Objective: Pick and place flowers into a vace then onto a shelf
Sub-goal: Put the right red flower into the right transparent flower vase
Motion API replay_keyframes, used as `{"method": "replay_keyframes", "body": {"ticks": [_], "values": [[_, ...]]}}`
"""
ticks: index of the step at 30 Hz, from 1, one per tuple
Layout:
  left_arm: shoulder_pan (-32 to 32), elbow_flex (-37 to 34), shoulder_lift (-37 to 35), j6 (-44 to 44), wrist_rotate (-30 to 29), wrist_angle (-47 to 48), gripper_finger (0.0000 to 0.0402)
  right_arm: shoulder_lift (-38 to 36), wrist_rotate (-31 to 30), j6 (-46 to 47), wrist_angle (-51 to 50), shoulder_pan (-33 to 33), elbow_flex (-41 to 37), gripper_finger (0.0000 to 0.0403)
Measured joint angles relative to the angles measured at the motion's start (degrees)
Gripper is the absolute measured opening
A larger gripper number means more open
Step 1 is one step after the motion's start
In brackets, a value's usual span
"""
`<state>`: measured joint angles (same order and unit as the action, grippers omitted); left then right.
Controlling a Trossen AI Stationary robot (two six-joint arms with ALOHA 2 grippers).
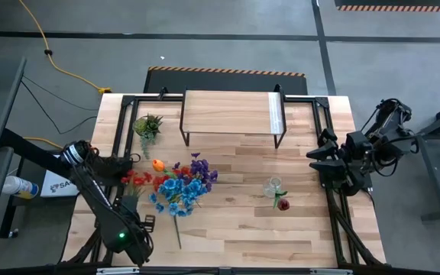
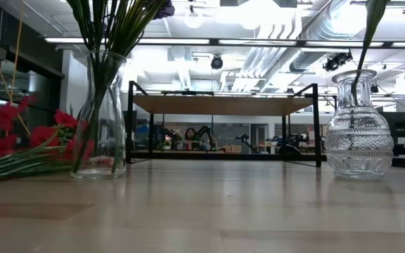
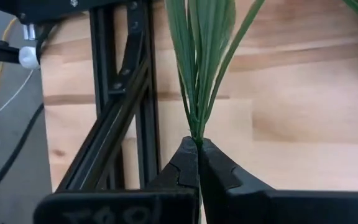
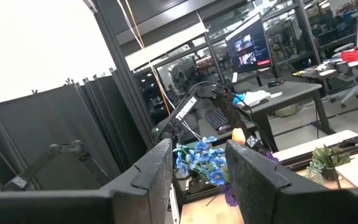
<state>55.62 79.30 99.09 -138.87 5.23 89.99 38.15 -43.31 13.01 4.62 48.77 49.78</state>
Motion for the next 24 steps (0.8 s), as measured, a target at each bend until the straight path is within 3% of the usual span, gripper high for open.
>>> {"method": "replay_keyframes", "body": {"ticks": [11,24], "values": [[1.4,1.4,0.0,-0.4,2.0,0.1,0.0032,0.0,-0.1,-0.6,0.0,0.0,0.0,0.0142],[6.7,9.1,0.0,-0.9,2.0,0.0,0.0032,0.0,-1.8,-1.3,0.0,0.0,0.0,0.0142]]}}
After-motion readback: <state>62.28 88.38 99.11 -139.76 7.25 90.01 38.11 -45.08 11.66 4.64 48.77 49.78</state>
